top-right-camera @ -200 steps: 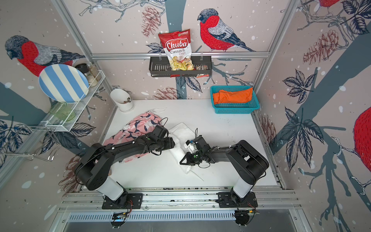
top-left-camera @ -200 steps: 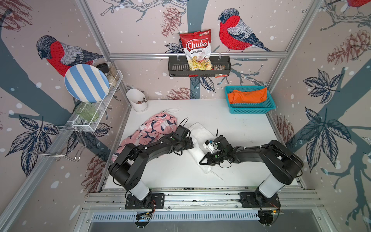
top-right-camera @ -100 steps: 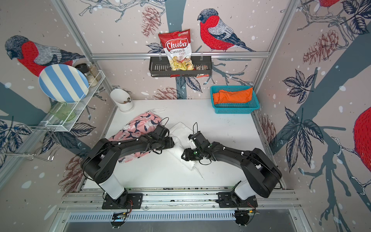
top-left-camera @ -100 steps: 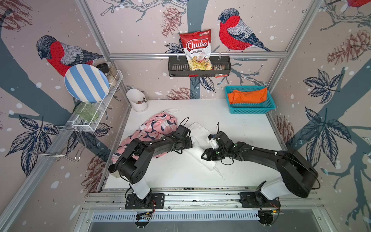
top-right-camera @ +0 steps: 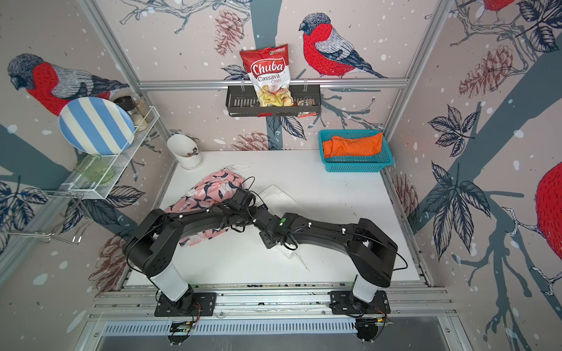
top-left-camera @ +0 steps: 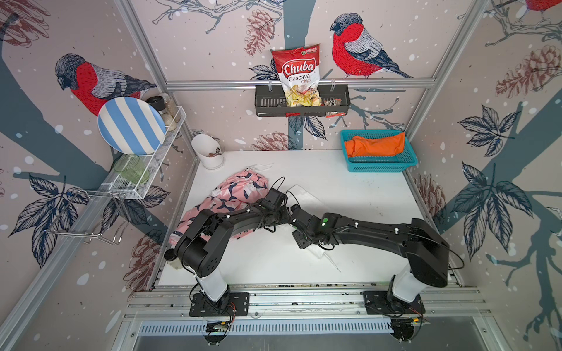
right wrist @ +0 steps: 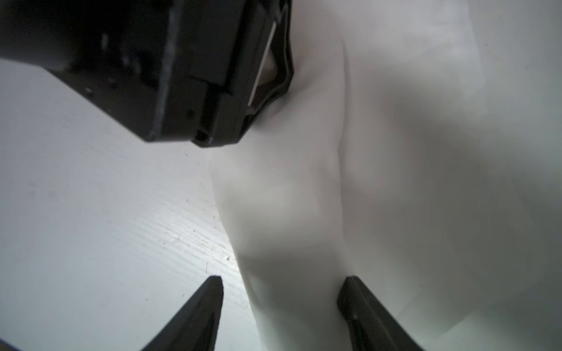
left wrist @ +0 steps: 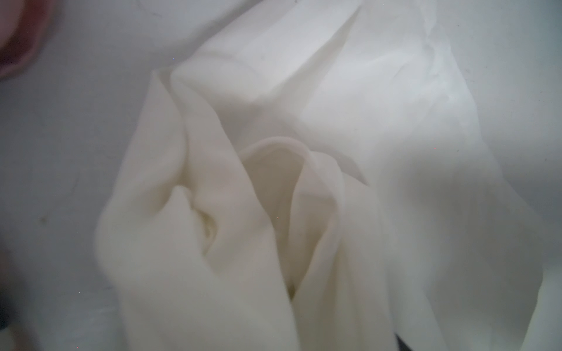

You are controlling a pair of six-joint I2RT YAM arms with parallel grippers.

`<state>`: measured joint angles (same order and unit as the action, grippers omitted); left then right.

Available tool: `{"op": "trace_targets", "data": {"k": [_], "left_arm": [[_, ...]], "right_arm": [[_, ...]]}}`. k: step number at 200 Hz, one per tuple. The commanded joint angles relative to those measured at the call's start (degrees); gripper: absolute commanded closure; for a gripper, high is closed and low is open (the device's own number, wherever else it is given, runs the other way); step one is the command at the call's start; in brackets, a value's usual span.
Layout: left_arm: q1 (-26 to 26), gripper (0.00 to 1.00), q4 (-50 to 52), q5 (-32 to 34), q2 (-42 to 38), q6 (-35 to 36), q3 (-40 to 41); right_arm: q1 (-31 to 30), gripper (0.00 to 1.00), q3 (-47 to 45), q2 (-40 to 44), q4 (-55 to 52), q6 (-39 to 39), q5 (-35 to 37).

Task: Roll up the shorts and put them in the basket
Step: Roll the shorts at the center of the board.

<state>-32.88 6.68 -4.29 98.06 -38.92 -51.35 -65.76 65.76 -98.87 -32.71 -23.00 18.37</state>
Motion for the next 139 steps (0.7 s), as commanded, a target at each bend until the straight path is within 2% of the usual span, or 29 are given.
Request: {"op": "trace_targets", "data": {"k": [1, 7, 15, 32, 51, 77, 88, 114, 139], "left_arm": [[0.41, 0.37, 3.92, 0.52, 0.83, 0.87, -0.04], [0.45, 0.37, 4.01, 0.52, 0.86, 0.93, -0.11], [0.57, 0.35, 4.13, 0.65, 0.53, 0.89, -0.07], [0.70, 0.32, 4.58, 1.79, -1.29, 0.65, 0.33], [0.96, 0.30, 6.08, 3.50, -5.05, 0.17, 0.81], [0.94, 0.28, 8.23, 4.06, -10.32, -0.76, 1.66], [0.94, 0.28, 8.52, 3.87, -12.76, -1.33, 2.59], [0.56, 0.28, 9.84, 4.03, -16.51, -2.02, 3.59], [-0.50, 0.30, 10.06, 4.32, -17.73, -2.79, 3.41]], "right_arm": [[-0.44, 0.39, -0.35, -2.80, -1.32, 2.14, 5.95], [-0.39, 0.44, -0.78, -3.34, -0.35, 2.47, 5.44], [-0.02, 0.55, -1.58, -3.68, 1.20, 2.89, 4.22], [2.06, 0.77, -3.57, -3.01, 5.32, 3.14, -2.99], [5.72, 0.90, -6.67, -0.27, 11.25, 2.64, -14.88], [13.20, 0.94, -12.49, 2.96, 22.88, -1.55, -39.19], [15.56, 0.95, -14.82, 3.24, 27.76, -4.17, -47.25], [18.82, 0.94, -18.04, 2.13, 36.01, -9.55, -60.49], [21.09, 0.94, -20.54, 0.95, 42.96, -14.26, -67.27]]}}
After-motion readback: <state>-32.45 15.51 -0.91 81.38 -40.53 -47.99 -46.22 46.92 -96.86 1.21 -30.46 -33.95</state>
